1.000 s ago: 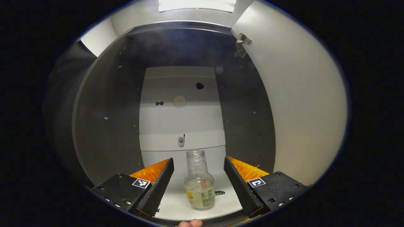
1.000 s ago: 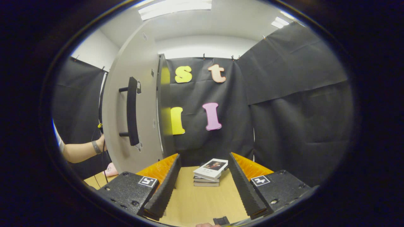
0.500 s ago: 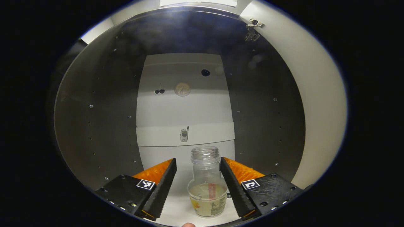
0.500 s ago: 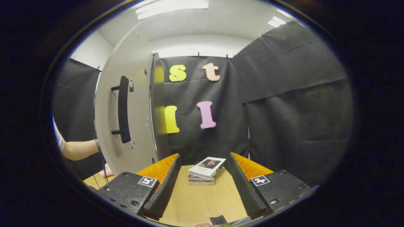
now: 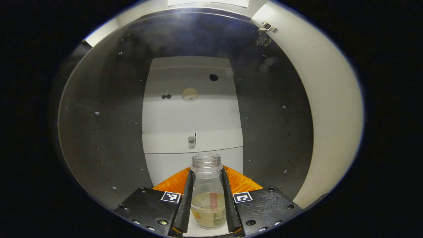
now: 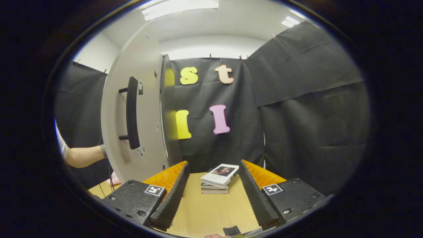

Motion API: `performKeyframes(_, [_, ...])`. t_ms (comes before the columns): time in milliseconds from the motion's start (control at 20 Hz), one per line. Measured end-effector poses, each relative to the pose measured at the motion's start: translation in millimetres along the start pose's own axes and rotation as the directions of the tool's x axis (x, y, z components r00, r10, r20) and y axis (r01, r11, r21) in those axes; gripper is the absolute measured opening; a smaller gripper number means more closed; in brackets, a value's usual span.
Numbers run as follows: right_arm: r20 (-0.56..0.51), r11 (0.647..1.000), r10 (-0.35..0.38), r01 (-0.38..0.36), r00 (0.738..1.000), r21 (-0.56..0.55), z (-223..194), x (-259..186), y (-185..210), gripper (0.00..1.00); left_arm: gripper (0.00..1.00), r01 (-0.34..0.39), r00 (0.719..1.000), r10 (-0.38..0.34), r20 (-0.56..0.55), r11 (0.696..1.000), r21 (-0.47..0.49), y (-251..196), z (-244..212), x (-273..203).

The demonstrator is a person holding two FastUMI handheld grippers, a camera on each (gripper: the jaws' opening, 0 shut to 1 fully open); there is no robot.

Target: Open the cabinet door with the right hand, grasp the bottle in the cabinet with the left hand and place it on the coaster, then close the cabinet door with the right hand.

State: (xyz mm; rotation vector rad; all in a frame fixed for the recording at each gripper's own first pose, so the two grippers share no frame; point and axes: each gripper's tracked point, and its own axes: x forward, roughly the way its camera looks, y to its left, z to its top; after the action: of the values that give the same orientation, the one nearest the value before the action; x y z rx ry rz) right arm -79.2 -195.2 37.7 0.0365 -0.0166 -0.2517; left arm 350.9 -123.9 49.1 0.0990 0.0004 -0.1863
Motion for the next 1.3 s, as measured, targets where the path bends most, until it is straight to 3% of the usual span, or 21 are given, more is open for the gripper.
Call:
performKeyframes(300, [0.052, 0.997, 0.073, -0.074, 0.996, 0.024, 16.1, 5.2, 20.2, 0.89, 0.42, -0.039, 0.998, 0.039, 0.042, 0.999, 0.001, 26.8, 11.9, -76.1])
performKeyframes(600, [0.097, 0.993, 0.113, -0.115, 0.989, 0.013, 37.7, 4.1, 34.0, 0.93, 0.43, -0.164, 0.986, 0.164, 0.015, 0.986, 0.040, 77.8, -38.9, -171.5])
performKeyframes(1000, [0.138, 0.995, 0.102, -0.101, 0.985, -0.013, 80.0, -10.8, 45.2, 0.93, 0.43, -0.349, 0.935, 0.352, -0.044, 0.934, 0.077, 144.0, -134.7, -273.0])
performKeyframes(1050, [0.145, 0.995, 0.096, -0.094, 0.985, -0.017, 83.9, -12.2, 45.9, 0.89, 0.43, -0.370, 0.926, 0.374, -0.050, 0.926, 0.074, 152.1, -145.0, -282.3])
performKeyframes(1200, [0.151, 0.997, 0.080, -0.078, 0.985, -0.020, 94.5, -18.7, 46.8, 0.93, 0.43, -0.453, 0.890, 0.455, -0.004, 0.887, 0.089, 170.7, -158.9, -312.1])
performKeyframes(1250, [0.156, 0.997, 0.074, -0.072, 0.985, -0.019, 98.8, -20.7, 46.6, 0.89, 0.43, -0.467, 0.883, 0.468, 0.010, 0.879, 0.093, 171.0, -166.5, -317.2])
performKeyframes(1300, [0.164, 0.997, 0.072, -0.070, 0.984, -0.014, 103.1, -23.9, 48.5, 0.93, 0.43, -0.480, 0.877, 0.481, 0.017, 0.871, 0.104, 170.1, -173.5, -322.7])
